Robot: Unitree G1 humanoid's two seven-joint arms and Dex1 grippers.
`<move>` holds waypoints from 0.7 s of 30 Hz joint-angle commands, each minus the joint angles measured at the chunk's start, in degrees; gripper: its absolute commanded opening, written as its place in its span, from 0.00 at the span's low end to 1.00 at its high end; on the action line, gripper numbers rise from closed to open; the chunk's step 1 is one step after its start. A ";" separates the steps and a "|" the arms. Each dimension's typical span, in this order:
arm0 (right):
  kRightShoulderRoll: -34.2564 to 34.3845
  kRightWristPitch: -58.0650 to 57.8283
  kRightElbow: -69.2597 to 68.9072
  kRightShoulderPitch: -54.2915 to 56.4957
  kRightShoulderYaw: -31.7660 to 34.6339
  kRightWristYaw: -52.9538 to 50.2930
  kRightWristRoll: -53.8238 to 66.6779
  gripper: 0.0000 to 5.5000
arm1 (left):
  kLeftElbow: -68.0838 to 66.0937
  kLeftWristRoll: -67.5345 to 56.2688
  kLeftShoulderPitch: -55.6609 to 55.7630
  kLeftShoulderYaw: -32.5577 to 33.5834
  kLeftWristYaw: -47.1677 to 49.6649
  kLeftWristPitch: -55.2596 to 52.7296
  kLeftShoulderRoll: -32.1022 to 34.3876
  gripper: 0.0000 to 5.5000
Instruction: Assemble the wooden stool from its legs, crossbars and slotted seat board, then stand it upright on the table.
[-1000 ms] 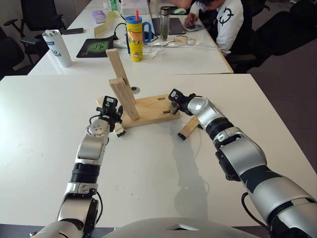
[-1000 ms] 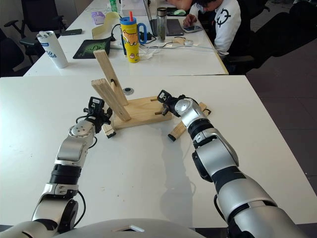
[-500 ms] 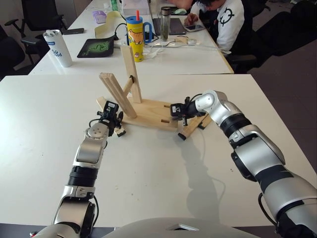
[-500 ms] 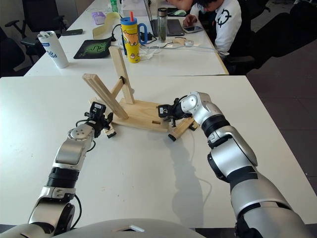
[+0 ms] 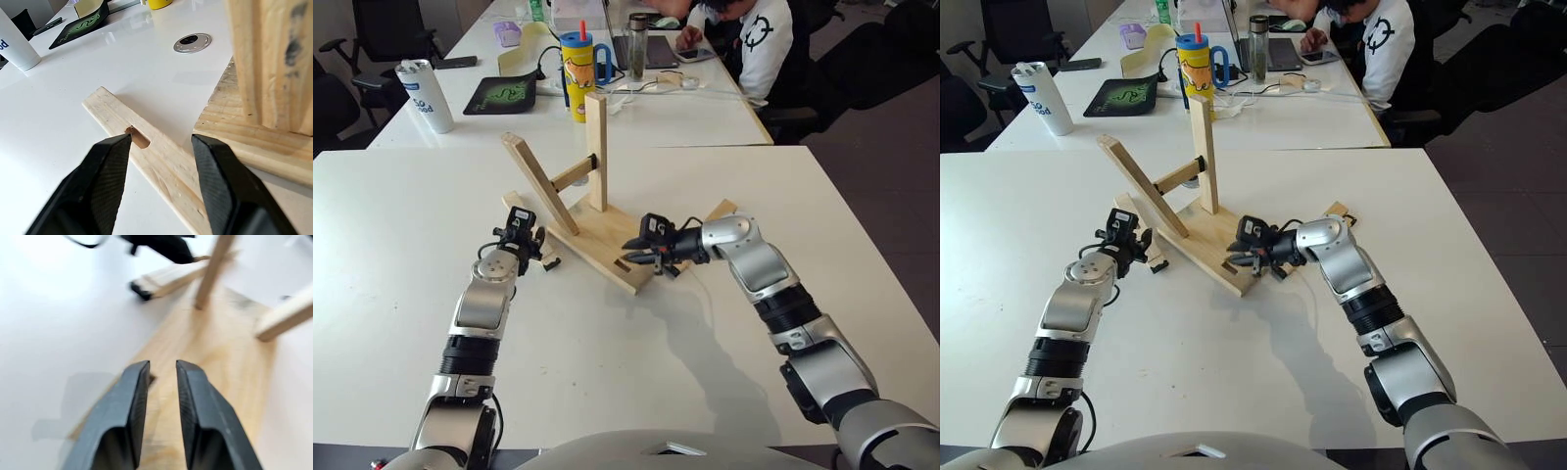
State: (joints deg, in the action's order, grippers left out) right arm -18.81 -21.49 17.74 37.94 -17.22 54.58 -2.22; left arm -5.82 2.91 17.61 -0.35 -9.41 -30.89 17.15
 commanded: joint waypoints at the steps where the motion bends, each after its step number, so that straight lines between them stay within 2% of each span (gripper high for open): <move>1: 1.59 -0.58 16.97 8.54 0.65 -17.78 -8.27 0.18 | 1.01 0.48 -0.51 -0.55 -0.36 -0.79 0.10 0.41; 7: 5.56 1.31 27.87 9.14 -4.62 -21.64 -13.55 0.18 | 1.40 0.30 -0.63 -0.40 -0.33 -0.86 0.13 0.41; 11: 5.14 0.11 20.90 5.73 -4.98 -11.64 -9.87 0.18 | 1.60 -0.43 -0.88 0.39 -0.22 -0.91 -0.23 0.41; 13: 4.91 -5.23 16.30 4.69 -2.78 -7.49 -6.31 0.18 | 1.67 -0.88 -1.37 1.03 -0.07 -1.09 -0.39 0.41; 16: 4.45 -10.07 12.26 4.08 -0.14 -7.11 -3.76 0.18 | 1.59 -1.74 -2.25 1.89 -0.08 -0.67 -0.84 0.41; 19: 2.87 -11.13 8.88 2.71 2.99 -15.02 -5.57 0.18 | 2.05 -5.27 -3.82 5.06 -0.09 2.72 -3.13 0.41; 21: 5.64 -11.31 1.57 -0.29 13.15 -21.63 0.71 0.18 | 4.95 -8.60 -6.57 7.31 -0.36 5.58 -5.49 0.41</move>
State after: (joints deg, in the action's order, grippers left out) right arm -15.06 -32.19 27.05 40.87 -14.18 39.77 -6.74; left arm -4.06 -2.36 14.34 4.47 -9.47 -28.34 14.23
